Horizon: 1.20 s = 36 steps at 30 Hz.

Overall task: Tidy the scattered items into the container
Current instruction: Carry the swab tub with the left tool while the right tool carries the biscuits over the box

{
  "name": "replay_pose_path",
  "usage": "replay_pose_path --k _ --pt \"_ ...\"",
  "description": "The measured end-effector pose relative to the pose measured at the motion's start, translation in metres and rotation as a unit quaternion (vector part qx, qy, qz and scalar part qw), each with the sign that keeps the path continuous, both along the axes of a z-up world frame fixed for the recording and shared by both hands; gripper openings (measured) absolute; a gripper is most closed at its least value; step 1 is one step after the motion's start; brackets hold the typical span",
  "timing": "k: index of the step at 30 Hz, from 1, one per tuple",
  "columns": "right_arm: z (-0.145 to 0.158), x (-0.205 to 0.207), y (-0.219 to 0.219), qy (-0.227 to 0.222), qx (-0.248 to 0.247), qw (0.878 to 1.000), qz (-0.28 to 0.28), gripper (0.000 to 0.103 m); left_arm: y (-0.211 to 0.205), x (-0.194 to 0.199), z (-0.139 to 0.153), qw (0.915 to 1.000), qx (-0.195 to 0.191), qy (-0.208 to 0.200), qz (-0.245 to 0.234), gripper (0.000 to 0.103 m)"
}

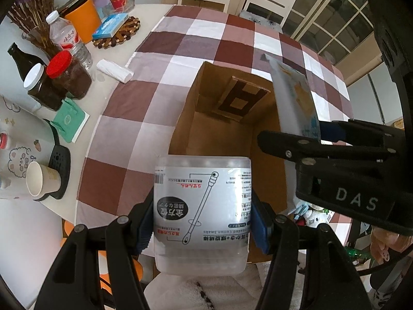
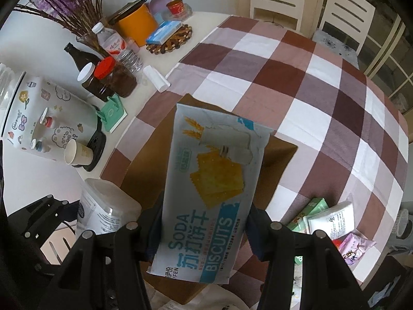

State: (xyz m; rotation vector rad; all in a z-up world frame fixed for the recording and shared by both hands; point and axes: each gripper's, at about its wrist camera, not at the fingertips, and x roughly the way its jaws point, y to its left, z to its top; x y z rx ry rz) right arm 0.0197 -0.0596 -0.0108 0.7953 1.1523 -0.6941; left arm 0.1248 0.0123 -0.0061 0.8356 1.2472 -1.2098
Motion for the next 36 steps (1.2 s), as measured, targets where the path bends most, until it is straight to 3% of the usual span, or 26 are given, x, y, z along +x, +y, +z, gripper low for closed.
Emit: replay_pose_path --k 18,36 --pt "-0.021 0.02 -0.003 0.011 0.027 0.999 0.03 0.055 -0.007 -0.002 -0.011 0.9998 0.019 0.0 -0.007 0.063" --pt "-0.041 0.019 -0.009 0.024 0.053 0.998 0.026 0.055 -0.015 0.0 -0.02 0.9994 0.031 -0.002 -0.013 0.063"
